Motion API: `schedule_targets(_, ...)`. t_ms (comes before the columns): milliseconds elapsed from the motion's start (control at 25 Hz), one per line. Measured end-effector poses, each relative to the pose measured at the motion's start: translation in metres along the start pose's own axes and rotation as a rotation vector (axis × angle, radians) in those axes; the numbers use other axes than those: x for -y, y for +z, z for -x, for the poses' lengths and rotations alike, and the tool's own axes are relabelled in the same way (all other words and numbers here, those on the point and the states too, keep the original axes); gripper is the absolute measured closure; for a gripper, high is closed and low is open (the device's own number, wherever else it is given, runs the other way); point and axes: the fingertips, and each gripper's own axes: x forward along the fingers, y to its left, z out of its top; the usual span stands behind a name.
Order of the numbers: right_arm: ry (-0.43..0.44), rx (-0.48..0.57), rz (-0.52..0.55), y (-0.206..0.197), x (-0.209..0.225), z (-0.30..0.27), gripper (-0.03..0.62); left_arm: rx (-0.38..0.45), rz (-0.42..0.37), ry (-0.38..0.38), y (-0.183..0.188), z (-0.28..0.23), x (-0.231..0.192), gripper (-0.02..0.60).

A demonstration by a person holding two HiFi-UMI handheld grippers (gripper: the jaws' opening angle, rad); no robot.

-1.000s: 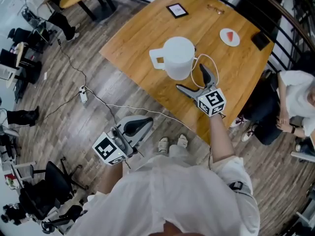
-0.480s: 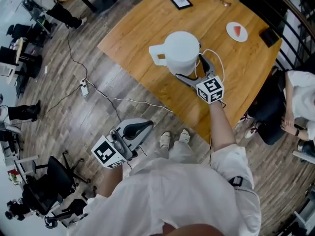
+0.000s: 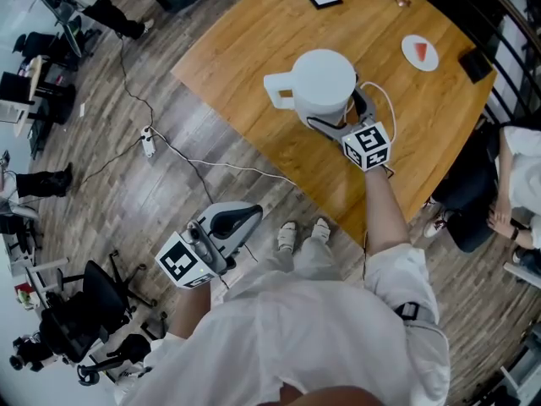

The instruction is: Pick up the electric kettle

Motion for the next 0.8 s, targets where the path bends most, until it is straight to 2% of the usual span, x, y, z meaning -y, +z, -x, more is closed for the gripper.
schedule_targets(280,-0.054,-0.036,0.026,-0.004,0.01,0.001,0.028,0.004,-0.008,-0.006,0.001,-0.013,-0.007,0.576)
schedule_targets(560,-0.06,-0.046,0.012,-0.003,0.01,0.0,0.028,0.024,-0.039,-0.03,0.012,-0.027,-0.019,0.577)
schedule_targets(800,-0.059,-0.063,-0.004,-0.004,0.008,-0.001,0.028,0.038,-0.057,-0.02,0.017,-0.04,-0.039,0.575)
